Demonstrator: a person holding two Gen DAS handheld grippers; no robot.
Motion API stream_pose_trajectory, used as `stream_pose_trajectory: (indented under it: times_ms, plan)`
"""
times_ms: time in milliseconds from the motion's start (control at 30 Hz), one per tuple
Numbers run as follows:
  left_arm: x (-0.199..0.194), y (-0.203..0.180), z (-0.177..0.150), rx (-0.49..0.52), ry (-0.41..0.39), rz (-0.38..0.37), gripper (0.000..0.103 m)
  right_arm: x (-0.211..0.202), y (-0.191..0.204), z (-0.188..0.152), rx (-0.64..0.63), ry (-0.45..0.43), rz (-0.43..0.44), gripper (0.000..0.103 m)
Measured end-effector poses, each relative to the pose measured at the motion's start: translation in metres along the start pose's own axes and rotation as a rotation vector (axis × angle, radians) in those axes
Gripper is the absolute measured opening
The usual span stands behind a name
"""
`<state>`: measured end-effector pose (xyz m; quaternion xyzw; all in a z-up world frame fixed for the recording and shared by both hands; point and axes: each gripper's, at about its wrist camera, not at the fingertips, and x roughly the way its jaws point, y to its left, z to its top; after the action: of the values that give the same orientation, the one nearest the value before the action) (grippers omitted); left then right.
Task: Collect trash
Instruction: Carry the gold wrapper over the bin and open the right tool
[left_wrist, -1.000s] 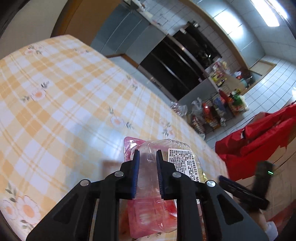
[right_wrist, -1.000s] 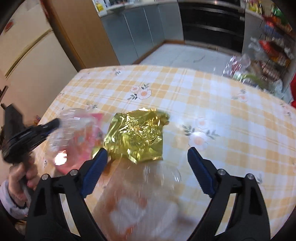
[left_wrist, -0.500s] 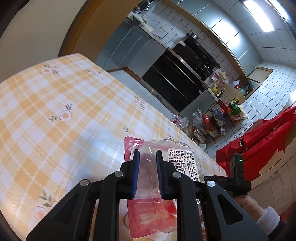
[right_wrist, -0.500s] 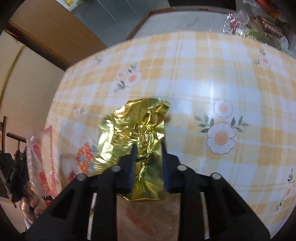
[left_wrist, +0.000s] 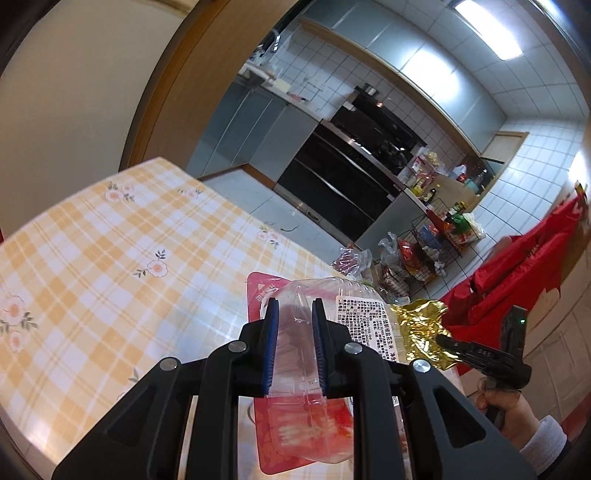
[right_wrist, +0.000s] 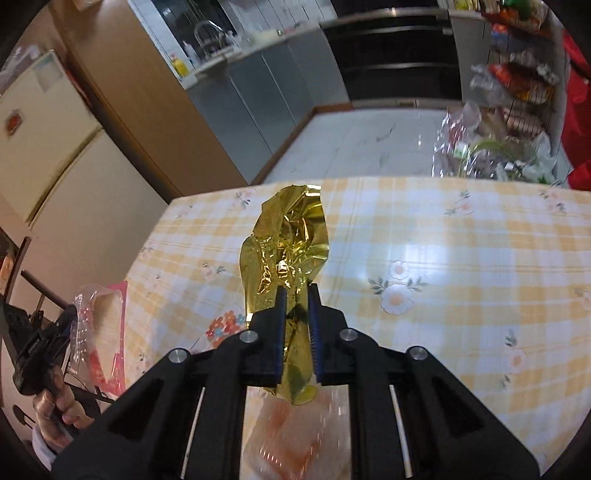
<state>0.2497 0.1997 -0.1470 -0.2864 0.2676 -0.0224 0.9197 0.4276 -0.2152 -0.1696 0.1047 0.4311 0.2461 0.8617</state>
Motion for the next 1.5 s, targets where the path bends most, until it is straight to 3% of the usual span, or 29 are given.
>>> stream_pose_trajectory:
  times_ms: [400, 700, 933, 1200, 1500]
  plan:
    - [-0.083, -0.035, -0.018, 0.043, -0.025, -0.042, 0.018, -0.138, 0.005, -0.086, -0.019, -0.134, -0.008, 0.015]
    - [-0.134, -0.05, -0.045, 0.059, -0.013, -0.062, 0.018, -0.196, 0.028, -0.166, -0.067, -0.174, -0.016, 0.015]
    - [-0.156, -0.06, -0.077, 0.098, 0.027, -0.074, 0.018, -0.217, 0.038, -0.225, -0.062, -0.146, -0.027, 0.015]
    - [-0.168, -0.056, -0.124, 0.081, 0.089, -0.089, 0.018, -0.205, 0.051, -0.304, -0.024, -0.037, -0.01, 0.015]
    - [-0.168, -0.051, -0.162, 0.104, 0.146, -0.084, 0.018, -0.176, 0.065, -0.343, -0.054, 0.068, 0.0, 0.015]
